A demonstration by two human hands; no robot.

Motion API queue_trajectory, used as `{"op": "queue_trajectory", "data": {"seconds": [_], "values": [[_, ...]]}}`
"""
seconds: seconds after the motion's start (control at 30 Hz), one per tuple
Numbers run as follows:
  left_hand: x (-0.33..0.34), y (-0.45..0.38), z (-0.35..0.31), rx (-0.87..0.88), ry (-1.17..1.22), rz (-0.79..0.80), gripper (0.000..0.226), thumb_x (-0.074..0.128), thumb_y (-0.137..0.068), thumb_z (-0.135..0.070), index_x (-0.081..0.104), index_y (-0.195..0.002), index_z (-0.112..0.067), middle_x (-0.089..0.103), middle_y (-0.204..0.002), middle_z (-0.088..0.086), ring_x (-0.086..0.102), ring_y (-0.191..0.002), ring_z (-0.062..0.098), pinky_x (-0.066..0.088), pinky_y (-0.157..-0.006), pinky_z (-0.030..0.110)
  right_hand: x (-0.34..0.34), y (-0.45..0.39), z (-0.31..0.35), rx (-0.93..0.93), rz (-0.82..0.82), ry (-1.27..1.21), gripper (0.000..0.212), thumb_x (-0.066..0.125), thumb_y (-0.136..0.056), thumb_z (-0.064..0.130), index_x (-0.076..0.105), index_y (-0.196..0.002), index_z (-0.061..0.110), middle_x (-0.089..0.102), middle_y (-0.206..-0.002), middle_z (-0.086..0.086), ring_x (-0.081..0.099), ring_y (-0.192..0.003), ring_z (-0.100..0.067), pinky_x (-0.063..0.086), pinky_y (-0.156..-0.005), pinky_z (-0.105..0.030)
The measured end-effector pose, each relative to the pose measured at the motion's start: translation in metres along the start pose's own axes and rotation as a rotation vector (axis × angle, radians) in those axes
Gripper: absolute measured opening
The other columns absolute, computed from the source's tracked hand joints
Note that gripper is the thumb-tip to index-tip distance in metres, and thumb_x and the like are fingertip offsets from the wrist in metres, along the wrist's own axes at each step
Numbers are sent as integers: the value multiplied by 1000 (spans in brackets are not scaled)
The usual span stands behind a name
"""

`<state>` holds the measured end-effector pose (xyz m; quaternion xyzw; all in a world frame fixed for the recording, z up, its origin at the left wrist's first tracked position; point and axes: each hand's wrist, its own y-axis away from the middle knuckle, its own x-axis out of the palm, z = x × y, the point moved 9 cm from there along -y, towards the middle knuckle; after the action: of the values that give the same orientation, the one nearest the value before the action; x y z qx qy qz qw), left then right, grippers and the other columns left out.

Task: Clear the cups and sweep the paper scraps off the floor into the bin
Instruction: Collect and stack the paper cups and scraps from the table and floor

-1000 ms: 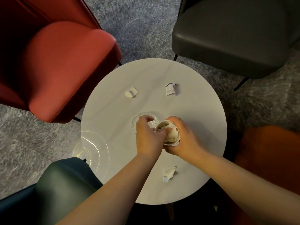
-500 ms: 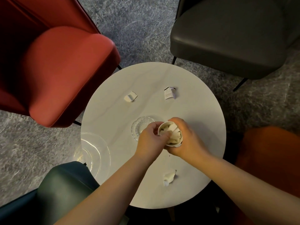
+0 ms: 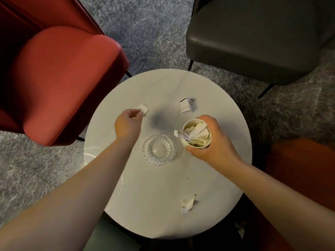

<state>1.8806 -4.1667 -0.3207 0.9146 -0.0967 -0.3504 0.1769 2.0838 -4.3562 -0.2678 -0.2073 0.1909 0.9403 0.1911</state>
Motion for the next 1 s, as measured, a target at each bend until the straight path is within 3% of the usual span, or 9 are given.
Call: {"op": "queue_trajectory", "data": {"seconds": [0.17,0.27,0.4,0.5,0.63,0.73,0.87,0.93,1.0], "values": [[17,-42,9,10,-278,-22,33,69,-90,-27,63,-120,-15,56,-126,8,59,-99,22,44,-76,30,-12,0,0,3,-11,-10,64,86,-63,27,42,-103,51,57,-107,17,60,-96,-4,54,-77,-25],[32,-59,13,3,-331,-12,36,72,-88,-26,61,-120,-14,52,-125,11,60,-104,28,48,-78,34,-19,1,-3,14,-2,-34,65,86,-64,23,42,-101,52,56,-105,18,59,-96,-3,54,-74,-22],[41,-68,15,-22,-370,-19,23,64,-90,-18,61,-113,-15,52,-122,11,59,-100,28,43,-72,32,-25,5,-11,47,-8,-84,64,86,-64,20,44,-106,46,56,-106,17,59,-97,-3,54,-73,-20],[41,-69,15,-55,-382,-13,27,60,-88,-10,61,-115,-14,55,-123,12,57,-103,27,41,-72,30,-27,6,-16,58,-13,-81,64,86,-64,21,44,-106,46,55,-106,17,58,-96,-2,50,-72,-14],[47,-63,12,-17,-432,79,25,65,-87,-13,64,-112,-11,62,-117,9,58,-107,27,41,-75,29,-28,8,-22,74,-10,-70,63,86,-64,23,44,-107,44,55,-107,17,57,-95,0,46,-69,-7],[55,-52,8,23,-390,129,12,66,-84,-11,66,-96,-14,67,-103,8,63,-97,26,46,-75,30,-30,10,-27,82,-15,-90,65,87,-63,22,45,-109,42,56,-108,15,58,-96,-1,49,-73,-13],[82,-29,-34,158,-245,219,8,73,-86,-19,67,-91,-16,63,-92,1,56,-84,18,39,-72,25,-31,16,-34,94,-2,-68,69,87,-63,26,43,-112,45,54,-111,15,57,-99,-3,49,-74,-15],[100,-18,-60,227,-159,273,10,75,-84,-19,65,-83,-18,63,-93,0,58,-87,19,41,-74,27,-33,18,-35,93,1,-62,67,87,-63,27,44,-112,44,54,-109,16,57,-98,-3,50,-74,-16],[119,-11,-82,292,-102,326,14,78,-81,-18,64,-77,-19,66,-106,2,61,-102,18,44,-87,28,-34,20,-35,81,5,-61,65,86,-63,27,45,-111,42,55,-107,17,57,-98,-3,52,-75,-21]]}}
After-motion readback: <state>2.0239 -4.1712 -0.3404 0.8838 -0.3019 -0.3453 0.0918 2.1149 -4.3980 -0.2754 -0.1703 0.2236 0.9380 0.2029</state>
